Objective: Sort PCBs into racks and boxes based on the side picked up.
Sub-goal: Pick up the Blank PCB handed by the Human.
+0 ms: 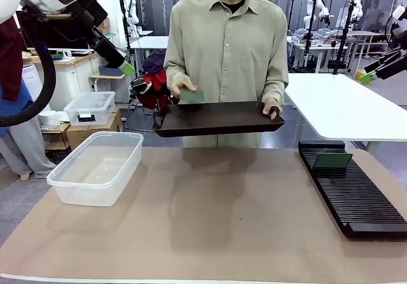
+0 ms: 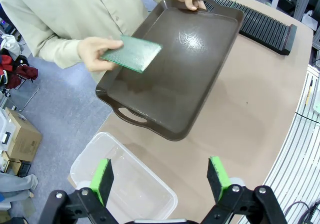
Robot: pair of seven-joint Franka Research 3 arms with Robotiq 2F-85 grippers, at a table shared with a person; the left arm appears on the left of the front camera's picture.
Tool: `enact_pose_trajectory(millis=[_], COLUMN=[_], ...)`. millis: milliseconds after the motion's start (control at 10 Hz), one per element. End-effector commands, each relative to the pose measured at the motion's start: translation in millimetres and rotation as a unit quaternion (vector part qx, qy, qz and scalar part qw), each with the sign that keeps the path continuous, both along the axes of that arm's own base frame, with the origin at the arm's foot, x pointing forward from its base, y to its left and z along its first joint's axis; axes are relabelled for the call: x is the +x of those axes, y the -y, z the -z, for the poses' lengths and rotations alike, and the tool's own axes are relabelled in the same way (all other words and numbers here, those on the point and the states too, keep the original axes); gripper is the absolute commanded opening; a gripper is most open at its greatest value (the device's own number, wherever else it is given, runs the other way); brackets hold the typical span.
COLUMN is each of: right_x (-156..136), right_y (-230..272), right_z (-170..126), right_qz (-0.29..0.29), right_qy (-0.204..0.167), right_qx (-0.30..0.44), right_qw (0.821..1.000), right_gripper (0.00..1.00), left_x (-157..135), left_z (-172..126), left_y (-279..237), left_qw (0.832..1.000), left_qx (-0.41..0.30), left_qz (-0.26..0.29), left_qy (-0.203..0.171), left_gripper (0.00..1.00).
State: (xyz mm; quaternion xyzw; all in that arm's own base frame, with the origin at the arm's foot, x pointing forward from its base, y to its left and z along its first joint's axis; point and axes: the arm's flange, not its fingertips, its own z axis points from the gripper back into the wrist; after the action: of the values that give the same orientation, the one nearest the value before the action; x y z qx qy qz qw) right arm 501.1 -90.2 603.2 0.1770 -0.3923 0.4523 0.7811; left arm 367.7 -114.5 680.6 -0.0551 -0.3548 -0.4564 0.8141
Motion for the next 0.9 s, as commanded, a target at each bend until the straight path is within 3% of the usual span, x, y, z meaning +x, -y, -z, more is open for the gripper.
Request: enact_pose_trajectory(millis=[0, 800], right_x=[0.1, 0.1], right_y=[-2.6, -2.6], right_z=[-0.1, -0.1], right_qz=[-0.003, -0.003], right_qy=[-0.001, -0.001], right_qx=[0.000, 0.000], right_qw=[1.000, 1.000], right_gripper=[1.00, 1.00], left_x=[-0.3, -0.3], left_z=[2.3, 2.3], left_y=[-0.8, -0.8], left_qw=[1.000, 1.000], left_qx=[0.000, 0.000], left_qz=[-0.001, -0.001], left_qy=[-0.002, -0.002], left_gripper=[1.00, 1.00])
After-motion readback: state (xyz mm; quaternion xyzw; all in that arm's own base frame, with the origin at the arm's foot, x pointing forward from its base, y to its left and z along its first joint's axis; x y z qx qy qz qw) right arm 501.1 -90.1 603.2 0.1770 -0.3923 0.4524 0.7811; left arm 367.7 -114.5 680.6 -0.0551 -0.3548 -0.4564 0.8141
